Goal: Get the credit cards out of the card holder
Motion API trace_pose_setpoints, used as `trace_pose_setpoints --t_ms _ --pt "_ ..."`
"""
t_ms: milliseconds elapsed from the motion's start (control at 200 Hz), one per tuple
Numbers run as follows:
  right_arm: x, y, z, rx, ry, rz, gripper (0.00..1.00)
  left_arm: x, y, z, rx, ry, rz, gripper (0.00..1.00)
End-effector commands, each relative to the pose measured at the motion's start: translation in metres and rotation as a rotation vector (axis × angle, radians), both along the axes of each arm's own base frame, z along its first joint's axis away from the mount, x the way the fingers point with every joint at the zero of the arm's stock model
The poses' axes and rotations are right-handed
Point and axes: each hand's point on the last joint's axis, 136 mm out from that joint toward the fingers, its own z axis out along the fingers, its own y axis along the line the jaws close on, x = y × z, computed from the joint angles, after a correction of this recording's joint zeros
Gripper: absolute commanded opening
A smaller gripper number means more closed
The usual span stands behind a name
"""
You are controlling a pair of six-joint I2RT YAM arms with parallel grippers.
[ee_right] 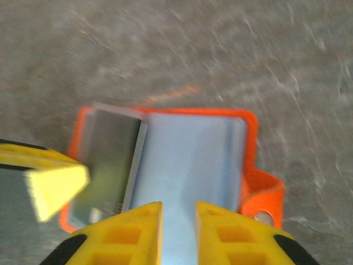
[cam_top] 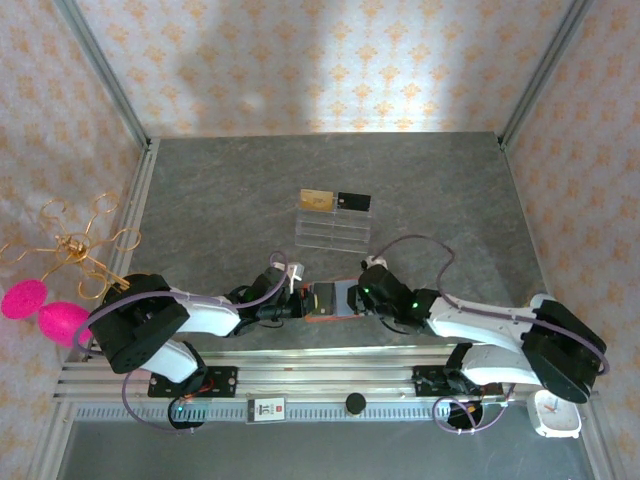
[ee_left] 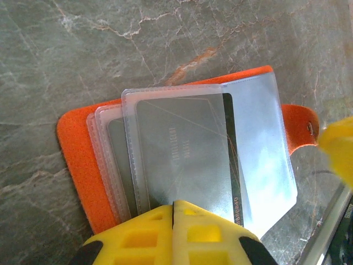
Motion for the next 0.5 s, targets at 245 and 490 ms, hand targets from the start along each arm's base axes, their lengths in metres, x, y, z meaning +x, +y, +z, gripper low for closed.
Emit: trace_pose_setpoints --t_ms 245,490 --pt "-0.005 0.074 0.037 0.171 0.080 0.242 0.24 -0.006 0.003 -0.009 0.011 0.011 -0.026 0.00" --pt "-0.002 0.058 -0.013 0.113 0.187 0.147 0.21 -0.008 0.003 -0.010 0.007 0.016 -0.034 0.00"
